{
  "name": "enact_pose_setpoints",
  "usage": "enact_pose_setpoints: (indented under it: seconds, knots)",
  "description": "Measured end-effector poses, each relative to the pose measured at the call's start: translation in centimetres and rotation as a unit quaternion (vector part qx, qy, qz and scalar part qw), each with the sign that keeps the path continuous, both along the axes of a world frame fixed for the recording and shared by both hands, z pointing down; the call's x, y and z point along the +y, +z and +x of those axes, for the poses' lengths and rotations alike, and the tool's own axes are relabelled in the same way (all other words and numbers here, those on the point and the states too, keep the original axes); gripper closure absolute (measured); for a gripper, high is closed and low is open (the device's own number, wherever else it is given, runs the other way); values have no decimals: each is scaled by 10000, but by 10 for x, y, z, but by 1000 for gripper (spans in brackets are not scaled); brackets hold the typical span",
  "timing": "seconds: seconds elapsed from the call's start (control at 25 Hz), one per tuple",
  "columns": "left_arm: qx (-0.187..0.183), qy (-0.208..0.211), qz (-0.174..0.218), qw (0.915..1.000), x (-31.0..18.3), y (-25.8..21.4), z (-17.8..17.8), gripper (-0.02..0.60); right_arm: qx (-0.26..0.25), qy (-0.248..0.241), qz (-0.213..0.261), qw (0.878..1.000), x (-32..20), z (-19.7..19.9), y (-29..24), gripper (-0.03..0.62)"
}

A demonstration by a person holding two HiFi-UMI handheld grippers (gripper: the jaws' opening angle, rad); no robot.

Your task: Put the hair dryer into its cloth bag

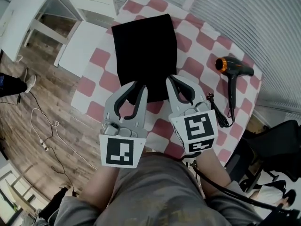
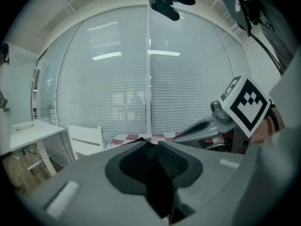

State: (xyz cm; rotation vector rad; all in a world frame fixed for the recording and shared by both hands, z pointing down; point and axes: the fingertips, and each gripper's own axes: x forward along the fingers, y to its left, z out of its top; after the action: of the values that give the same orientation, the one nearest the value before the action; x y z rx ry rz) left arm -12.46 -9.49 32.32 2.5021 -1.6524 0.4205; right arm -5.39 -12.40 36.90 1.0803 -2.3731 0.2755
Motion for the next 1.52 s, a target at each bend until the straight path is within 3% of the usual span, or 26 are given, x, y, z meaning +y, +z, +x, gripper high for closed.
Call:
enact_pose_setpoints:
  seconds: [0.12, 0.28, 0.64, 0.72, 0.8, 0.88, 1.2, 1.52]
  knots:
    - [-418, 377, -154, 9983, 4, 4, 12, 457, -59, -64, 215, 9997, -5, -2, -17, 562]
    - [-534, 525, -358, 9965, 5, 16, 26, 408, -117, -106, 341, 9993, -9, -8, -30, 563]
    - [-1012, 548, -753, 9905, -12, 47, 29, 399, -114, -112, 346, 9993, -10, -11, -29, 562]
    - [-1134, 545, -799, 9888, -14, 51, 28, 423, -115, -98, 322, 9994, -10, -10, -26, 562]
    - [-1221, 590, -784, 9877, -16, 51, 29, 515, -127, -72, 300, 9994, -10, -10, -25, 562]
    - [-1259, 661, -787, 9867, -16, 48, 31, 557, -172, -21, 275, 9995, -11, -10, -24, 562]
    - [-1351, 772, -851, 9841, -25, 33, 28, 558, -345, 421, 434, 9976, -8, 23, -37, 500]
    - [-1356, 818, -886, 9834, -25, 21, 26, 557, -250, 1169, 598, 9910, 13, 90, -58, 502]
